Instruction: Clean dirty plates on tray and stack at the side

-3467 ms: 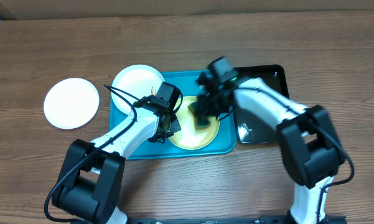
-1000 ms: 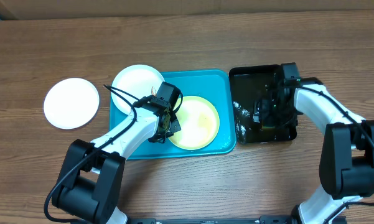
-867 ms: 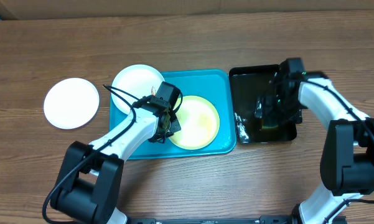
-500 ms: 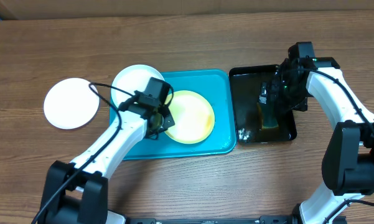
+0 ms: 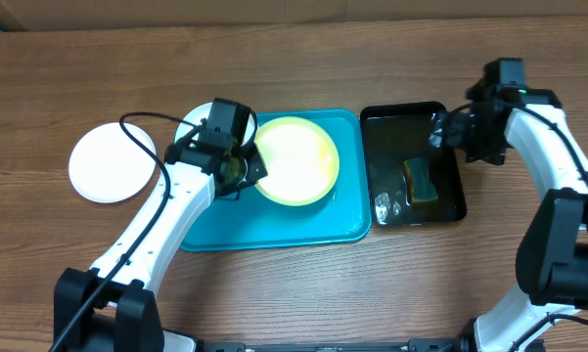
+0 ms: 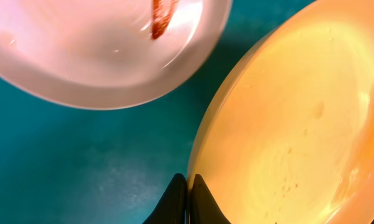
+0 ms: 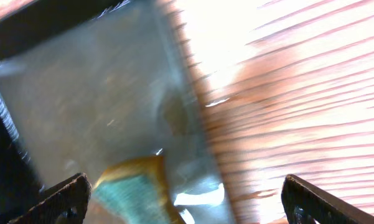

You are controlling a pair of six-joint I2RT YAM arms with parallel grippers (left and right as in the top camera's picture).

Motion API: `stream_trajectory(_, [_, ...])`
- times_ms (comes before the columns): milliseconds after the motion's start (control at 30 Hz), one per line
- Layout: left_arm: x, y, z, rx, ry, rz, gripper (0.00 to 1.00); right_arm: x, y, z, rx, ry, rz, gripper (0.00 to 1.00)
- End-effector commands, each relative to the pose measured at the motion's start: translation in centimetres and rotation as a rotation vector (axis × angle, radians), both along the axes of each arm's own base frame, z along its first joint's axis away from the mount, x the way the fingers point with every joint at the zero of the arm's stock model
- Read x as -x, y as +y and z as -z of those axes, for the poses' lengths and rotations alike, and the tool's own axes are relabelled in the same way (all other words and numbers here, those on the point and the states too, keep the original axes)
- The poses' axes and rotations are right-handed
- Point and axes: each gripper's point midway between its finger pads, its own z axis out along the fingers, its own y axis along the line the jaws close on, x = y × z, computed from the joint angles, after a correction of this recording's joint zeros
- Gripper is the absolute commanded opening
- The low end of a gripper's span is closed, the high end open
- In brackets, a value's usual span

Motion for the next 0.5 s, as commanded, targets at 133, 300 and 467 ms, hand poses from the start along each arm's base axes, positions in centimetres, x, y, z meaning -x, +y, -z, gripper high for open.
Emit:
stream_trajectory(133, [-2.4,-2.5,-5.0,0.096,-0.138,0.07,0.04,-0.4,-6.1,-0.8,0.098,-0.026,0.16,1.0])
stream_trajectory(300, [-3.6,-4.8,-5.7,0.089,-0.225,0.125,0.04,-0.2,-7.0,-0.8,0.098,-0.025,0.184,1.0])
stream_trajectory(467, [-4.6,-7.6,-6.1,0.049,-0.316,0.166,0.04,-0.2,-7.0,-0.8,0.098,-0.025,0.184,1.0])
